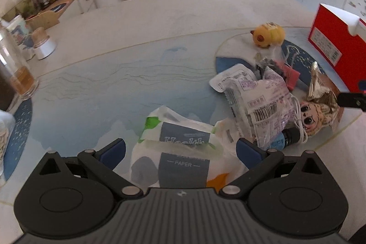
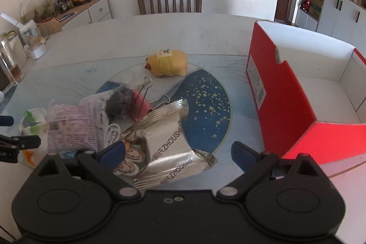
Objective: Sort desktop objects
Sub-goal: 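Move the right tool to the silver foil bag while the left tool approaches the white tissue pack, then close the right tool on the foil bag while the left tool closes on the tissue pack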
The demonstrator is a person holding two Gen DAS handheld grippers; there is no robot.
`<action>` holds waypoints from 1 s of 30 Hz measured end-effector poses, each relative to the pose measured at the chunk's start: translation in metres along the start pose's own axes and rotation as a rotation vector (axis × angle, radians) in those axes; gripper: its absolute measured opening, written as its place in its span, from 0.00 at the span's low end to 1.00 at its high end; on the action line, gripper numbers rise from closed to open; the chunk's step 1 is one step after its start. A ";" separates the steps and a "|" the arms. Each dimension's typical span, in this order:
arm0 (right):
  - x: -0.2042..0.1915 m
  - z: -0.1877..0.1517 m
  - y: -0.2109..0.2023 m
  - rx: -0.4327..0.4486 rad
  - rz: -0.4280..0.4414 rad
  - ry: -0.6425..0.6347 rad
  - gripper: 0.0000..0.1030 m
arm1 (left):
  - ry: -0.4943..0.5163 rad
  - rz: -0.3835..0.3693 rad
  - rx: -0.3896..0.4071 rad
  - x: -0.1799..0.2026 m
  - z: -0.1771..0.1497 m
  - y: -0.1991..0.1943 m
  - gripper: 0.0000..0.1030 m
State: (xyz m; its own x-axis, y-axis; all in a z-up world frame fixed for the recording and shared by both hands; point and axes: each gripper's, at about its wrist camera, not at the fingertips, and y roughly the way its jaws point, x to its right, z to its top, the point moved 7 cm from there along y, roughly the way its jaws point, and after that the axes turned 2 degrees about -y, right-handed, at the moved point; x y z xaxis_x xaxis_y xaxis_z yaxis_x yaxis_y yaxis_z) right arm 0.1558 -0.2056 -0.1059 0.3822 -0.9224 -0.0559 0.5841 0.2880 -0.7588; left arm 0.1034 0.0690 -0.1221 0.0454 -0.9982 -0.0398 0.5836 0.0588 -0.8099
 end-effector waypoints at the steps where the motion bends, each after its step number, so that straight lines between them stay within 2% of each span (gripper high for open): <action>1: 0.000 0.001 0.003 -0.004 0.000 0.001 0.95 | 0.013 -0.006 -0.004 0.001 -0.001 0.003 1.00; 5: 0.002 0.002 0.016 -0.030 -0.003 0.009 0.90 | 0.007 -0.024 -0.028 0.000 -0.004 0.013 1.00; 14: 0.004 0.004 0.030 -0.066 0.022 0.027 0.78 | -0.030 -0.050 -0.029 -0.006 -0.003 0.019 0.98; 21: 0.001 0.003 0.033 -0.081 0.028 0.026 0.67 | -0.086 -0.069 -0.009 -0.015 0.001 0.012 0.75; 23: -0.003 0.004 0.031 -0.078 0.040 0.014 0.53 | -0.098 -0.074 -0.007 -0.017 0.002 0.010 0.70; 26: -0.007 0.006 0.027 -0.078 0.036 -0.003 0.42 | -0.120 -0.091 0.003 -0.018 0.003 0.007 0.58; 28: -0.008 0.005 0.025 -0.079 0.031 -0.004 0.40 | -0.131 -0.107 0.018 -0.019 0.005 0.004 0.42; 30: -0.005 0.005 0.021 -0.074 0.013 0.005 0.39 | -0.131 -0.116 0.029 -0.020 0.007 0.000 0.36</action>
State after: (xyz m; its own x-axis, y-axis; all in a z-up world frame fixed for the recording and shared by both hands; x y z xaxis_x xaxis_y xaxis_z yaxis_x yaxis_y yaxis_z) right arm 0.1696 -0.1933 -0.1181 0.3855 -0.9201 -0.0689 0.5249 0.2801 -0.8037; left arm 0.1087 0.0890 -0.1172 0.0803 -0.9881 0.1313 0.6137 -0.0548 -0.7876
